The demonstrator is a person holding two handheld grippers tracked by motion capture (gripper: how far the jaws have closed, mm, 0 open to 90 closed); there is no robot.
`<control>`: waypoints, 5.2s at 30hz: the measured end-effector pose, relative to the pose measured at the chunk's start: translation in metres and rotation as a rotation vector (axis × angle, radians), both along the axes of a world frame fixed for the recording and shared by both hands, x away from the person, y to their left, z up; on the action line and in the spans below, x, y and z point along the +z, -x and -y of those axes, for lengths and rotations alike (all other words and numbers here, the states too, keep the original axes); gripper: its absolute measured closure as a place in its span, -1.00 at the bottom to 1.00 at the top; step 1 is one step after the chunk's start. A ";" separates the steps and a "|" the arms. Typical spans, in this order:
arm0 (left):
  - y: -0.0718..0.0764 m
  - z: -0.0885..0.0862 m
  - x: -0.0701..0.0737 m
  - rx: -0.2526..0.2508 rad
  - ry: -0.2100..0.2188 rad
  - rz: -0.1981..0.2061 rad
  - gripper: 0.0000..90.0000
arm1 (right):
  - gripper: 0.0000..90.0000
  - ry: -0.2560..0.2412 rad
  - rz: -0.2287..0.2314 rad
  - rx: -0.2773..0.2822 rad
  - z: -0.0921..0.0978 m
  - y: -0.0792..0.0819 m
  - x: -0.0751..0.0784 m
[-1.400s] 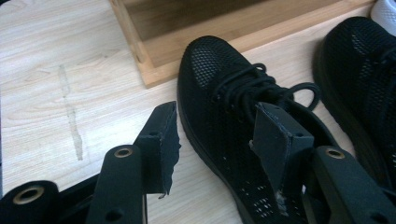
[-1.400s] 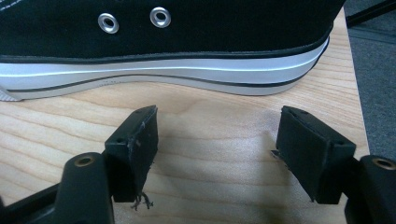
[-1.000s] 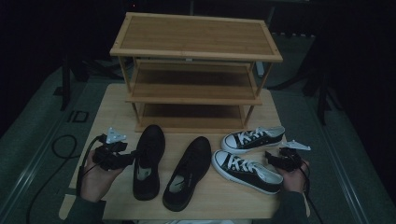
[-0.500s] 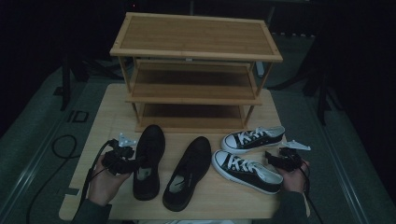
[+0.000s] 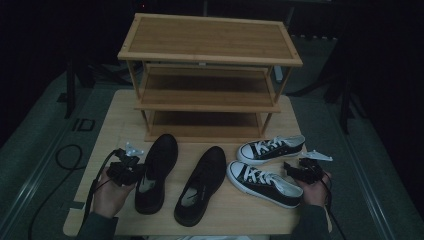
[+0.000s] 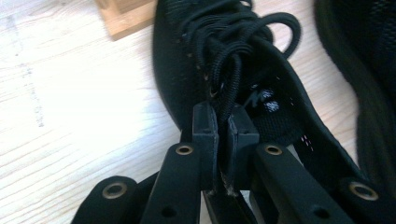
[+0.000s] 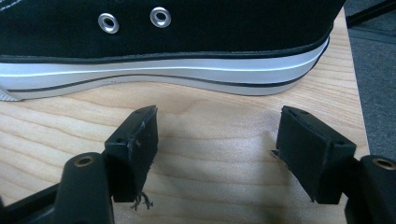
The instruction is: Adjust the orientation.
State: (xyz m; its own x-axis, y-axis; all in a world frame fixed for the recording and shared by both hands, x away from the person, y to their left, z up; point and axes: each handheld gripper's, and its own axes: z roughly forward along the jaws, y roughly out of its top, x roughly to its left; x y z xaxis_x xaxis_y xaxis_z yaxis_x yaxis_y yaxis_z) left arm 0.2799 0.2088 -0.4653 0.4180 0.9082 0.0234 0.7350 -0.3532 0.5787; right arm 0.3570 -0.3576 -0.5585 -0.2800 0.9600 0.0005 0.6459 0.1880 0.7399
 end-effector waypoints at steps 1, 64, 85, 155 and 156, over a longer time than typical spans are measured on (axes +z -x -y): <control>-0.001 -0.002 0.000 0.000 0.000 -0.004 0.88 | -0.35 0.000 0.000 0.000 0.000 0.000 0.000; -0.102 0.025 -0.002 0.053 0.091 -0.008 0.95 | -0.35 0.000 0.000 0.000 0.000 0.000 0.000; -0.135 0.043 -0.010 0.178 0.127 0.043 0.95 | -0.36 0.000 0.000 0.002 0.000 0.000 0.000; -0.044 0.019 0.050 -0.129 0.099 0.184 0.32 | -0.37 -0.001 0.000 0.003 0.000 -0.001 0.000; -0.044 0.017 0.049 -0.131 0.112 0.181 0.32 | -0.37 0.000 0.000 0.003 0.000 -0.001 0.000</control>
State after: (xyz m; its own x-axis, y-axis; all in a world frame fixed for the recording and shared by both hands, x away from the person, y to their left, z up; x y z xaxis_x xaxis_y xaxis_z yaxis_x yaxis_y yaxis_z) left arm 0.3235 0.1914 -0.4158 0.5307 0.8475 0.0107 0.5676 -0.3647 0.7381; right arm 0.3577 -0.3576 -0.5585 -0.2830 0.9591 0.0008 0.6452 0.1897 0.7401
